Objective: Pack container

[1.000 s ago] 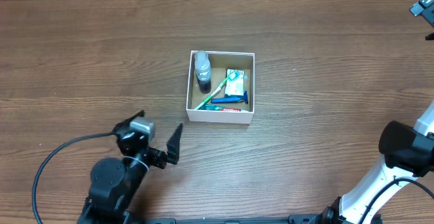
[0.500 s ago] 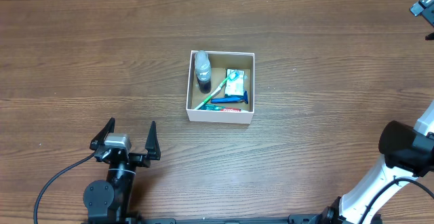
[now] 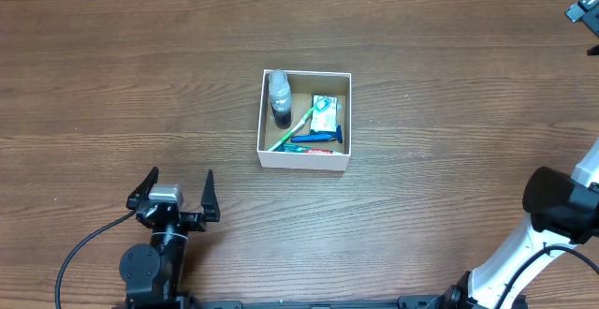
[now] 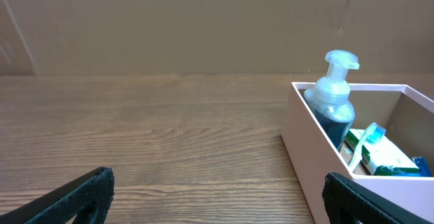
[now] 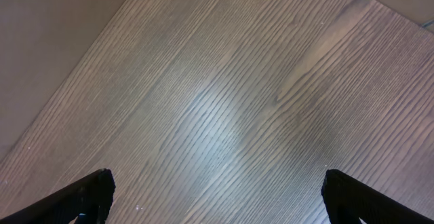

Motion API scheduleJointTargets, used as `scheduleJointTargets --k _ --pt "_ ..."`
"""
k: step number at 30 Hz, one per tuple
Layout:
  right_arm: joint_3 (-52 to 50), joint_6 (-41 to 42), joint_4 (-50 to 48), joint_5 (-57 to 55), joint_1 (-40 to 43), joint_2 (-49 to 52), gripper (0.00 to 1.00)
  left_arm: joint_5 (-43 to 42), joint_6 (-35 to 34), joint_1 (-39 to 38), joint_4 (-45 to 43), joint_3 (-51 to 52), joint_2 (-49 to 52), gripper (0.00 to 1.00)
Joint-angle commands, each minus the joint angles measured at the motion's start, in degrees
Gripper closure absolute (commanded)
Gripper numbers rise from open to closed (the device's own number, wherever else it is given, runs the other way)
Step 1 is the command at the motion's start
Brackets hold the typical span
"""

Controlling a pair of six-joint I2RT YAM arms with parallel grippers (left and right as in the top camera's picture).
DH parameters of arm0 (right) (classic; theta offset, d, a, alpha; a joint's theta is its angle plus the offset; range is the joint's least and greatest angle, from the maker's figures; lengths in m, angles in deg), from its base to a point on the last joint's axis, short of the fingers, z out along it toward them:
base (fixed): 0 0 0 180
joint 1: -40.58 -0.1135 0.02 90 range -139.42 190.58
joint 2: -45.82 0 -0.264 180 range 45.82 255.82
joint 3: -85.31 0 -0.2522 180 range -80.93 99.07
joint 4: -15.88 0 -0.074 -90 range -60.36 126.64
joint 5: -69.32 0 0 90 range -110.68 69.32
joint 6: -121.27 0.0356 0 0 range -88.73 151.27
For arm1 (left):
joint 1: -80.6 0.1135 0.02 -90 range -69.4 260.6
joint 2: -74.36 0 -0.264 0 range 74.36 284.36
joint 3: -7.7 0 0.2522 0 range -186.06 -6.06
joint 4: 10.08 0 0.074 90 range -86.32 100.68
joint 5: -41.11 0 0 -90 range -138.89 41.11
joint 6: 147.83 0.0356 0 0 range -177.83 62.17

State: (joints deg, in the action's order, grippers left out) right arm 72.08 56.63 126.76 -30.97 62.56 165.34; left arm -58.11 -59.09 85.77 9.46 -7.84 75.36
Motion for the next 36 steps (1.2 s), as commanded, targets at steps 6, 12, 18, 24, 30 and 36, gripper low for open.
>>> scheduleJointTargets --k 6,12,18,24,30,36 --pt "0.68 -0.31 -0.13 0.07 -0.09 -1.16 0.0 0.63 1.09 1.44 -0.28 0.61 -0.79 0.0" --pt "0.68 -0.31 -0.15 0.07 -0.66 -1.01 0.0 0.61 1.09 1.44 -0.28 0.61 -0.79 0.0" --pt "0.68 -0.31 -0.13 0.07 -9.9 -4.17 0.0 0.61 1.09 1.44 -0.28 0.61 -0.79 0.0" --pt "0.68 -0.31 -0.13 0.09 -31.26 -13.38 0.0 0.61 1.09 1.44 -0.28 0.61 -0.79 0.0" --pt "0.11 -0.11 -3.98 -1.4 -42.05 -24.13 0.0 0.61 1.09 1.44 -0.28 0.61 -0.79 0.0" --pt "-15.67 -0.13 -29.57 4.13 -37.97 -41.57 0.0 0.61 1.09 1.44 -0.28 0.61 -0.79 0.0"
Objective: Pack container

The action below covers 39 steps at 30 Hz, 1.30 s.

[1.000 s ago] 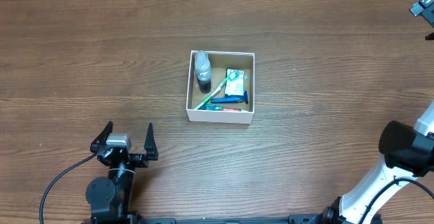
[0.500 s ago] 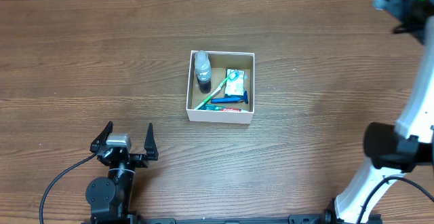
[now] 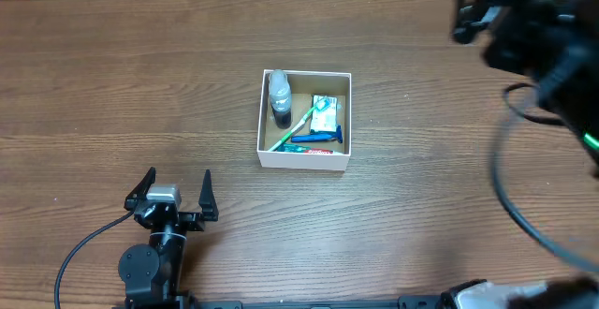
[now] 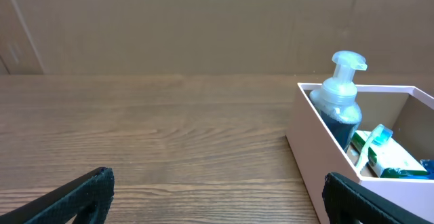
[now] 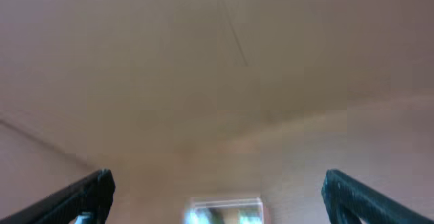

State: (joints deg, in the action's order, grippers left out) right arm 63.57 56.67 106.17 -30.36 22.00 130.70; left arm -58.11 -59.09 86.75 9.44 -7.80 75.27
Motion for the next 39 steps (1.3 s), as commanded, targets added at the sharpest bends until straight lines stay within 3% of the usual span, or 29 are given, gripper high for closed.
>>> scheduleJointTargets --k 1,4,14,16,20,26,33,39 --pt "-11.76 -0.15 -15.82 5.49 4.31 -10.64 0.0 0.61 1.09 0.46 -0.26 0.57 -0.7 0.0" --pt "-25.51 -0.15 -29.9 8.41 8.83 -21.68 0.0 0.61 1.09 0.46 -0.26 0.57 -0.7 0.0" --pt "-58.82 -0.74 -41.53 4.92 17.35 -47.06 0.0 0.61 1.09 0.46 -0.26 0.57 -0.7 0.0" --pt "-65.09 -6.93 -45.51 8.81 18.1 -50.73 0.0 0.61 1.09 0.46 -0.26 0.57 -0.7 0.0" --pt "-78.75 -28.06 -53.59 24.09 19.82 -58.31 0.0 0.61 1.09 0.46 -0.26 0.57 -0.7 0.0" --pt "-95.01 -43.32 -58.21 33.0 20.85 -66.29 0.0 0.61 1.09 0.46 -0.26 0.57 -0.7 0.0" --pt "-116.52 -43.85 -72.3 33.35 20.81 -73.31 0.0 0.61 1.09 0.46 -0.26 0.57 -0.7 0.0" --pt "-128.65 -40.94 -81.22 27.54 20.81 -79.17 0.0 0.61 1.09 0.46 -0.26 0.57 -0.7 0.0"
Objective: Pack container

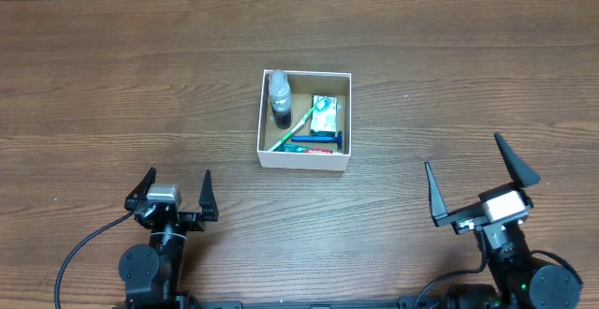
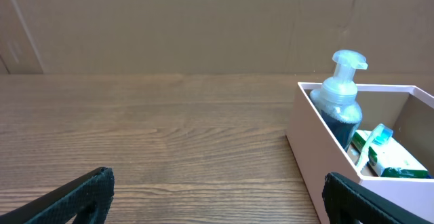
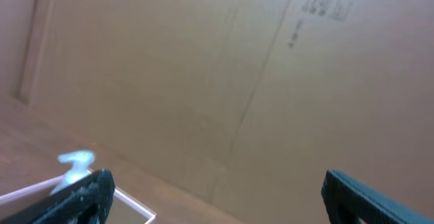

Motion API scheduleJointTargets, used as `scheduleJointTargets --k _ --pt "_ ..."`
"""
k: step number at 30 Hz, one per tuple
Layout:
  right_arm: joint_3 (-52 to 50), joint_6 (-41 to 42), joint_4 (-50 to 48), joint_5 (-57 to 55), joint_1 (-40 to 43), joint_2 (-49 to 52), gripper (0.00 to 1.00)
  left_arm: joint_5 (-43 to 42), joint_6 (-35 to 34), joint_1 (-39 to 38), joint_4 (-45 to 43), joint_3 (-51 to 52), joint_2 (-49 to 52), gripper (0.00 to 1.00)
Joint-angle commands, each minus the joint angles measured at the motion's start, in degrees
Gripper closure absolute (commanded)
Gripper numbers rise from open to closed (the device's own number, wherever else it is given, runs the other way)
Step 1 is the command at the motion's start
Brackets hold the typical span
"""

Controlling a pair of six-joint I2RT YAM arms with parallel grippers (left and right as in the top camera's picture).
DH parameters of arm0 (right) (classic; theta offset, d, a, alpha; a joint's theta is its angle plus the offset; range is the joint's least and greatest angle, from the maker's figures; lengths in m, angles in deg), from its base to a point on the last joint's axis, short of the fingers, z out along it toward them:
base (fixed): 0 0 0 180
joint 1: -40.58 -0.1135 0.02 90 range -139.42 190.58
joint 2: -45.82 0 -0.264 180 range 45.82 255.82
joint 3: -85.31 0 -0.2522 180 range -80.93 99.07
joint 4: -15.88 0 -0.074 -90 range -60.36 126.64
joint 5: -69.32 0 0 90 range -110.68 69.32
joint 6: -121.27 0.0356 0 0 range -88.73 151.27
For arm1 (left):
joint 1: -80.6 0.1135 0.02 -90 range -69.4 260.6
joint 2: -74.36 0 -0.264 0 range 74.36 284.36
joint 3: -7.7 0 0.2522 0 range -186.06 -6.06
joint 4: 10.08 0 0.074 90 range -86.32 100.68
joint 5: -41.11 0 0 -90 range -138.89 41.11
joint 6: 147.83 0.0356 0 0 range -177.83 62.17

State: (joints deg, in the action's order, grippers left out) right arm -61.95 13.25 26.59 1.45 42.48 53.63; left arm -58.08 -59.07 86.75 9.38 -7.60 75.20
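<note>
A white square box sits mid-table holding a pump bottle, a green toothbrush, a green-white packet, a blue razor and a toothpaste tube. My left gripper rests open at the near left, nothing between its fingers; its wrist view shows the box and bottle to the right. My right gripper stands open at the near right, tilted upward, empty. Its wrist view catches the box rim and the pump top.
A cardboard wall lines the table's far edge. The wooden tabletop stretches round the box on all sides.
My right arm, which was raised across the upper right of the overhead view, now rests at the near right with its gripper open. The left arm and the box have not moved.
First my right arm reached out past the right edge with its wrist camera looking down on bare table. Then it was lifted high at the upper right, facing the wall. Now it sits at the near right. The box's contents stayed the same throughout.
</note>
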Motion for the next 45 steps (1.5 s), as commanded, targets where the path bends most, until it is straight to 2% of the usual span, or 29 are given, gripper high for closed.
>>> scheduleJointTargets --k 1,3,9,12,25,30,45 --pt "-3.76 6.08 -1.62 -7.34 0.33 -2.27 0.0 0.59 1.07 0.46 -0.2 0.37 -0.63 0.0" --pt "-4.68 12.02 -1.62 -12.57 0.31 -2.29 0.0 0.59 1.07 0.46 -0.2 0.37 -0.63 0.0" --pt "-8.15 12.37 -1.64 -13.84 -0.79 -2.47 0.0 0.59 1.07 0.46 -0.2 0.37 -0.63 0.0" --pt "-10.4 15.39 -2.08 -18.12 -0.92 -3.3 0.0 0.59 1.07 0.46 -0.2 0.37 -0.63 0.0" --pt "-18.4 15.3 -2.01 -17.44 -1.46 -7.65 0.0 0.59 1.07 0.46 -0.2 0.37 -0.63 0.0" --pt "-18.56 15.3 7.67 -16.96 -1.51 -7.65 0.0 0.59 1.07 0.46 -0.2 0.37 -0.63 0.0" --pt "-18.53 15.28 7.45 -17.16 -1.51 -7.65 0.0 0.59 1.07 0.46 -0.2 0.37 -0.61 0.0"
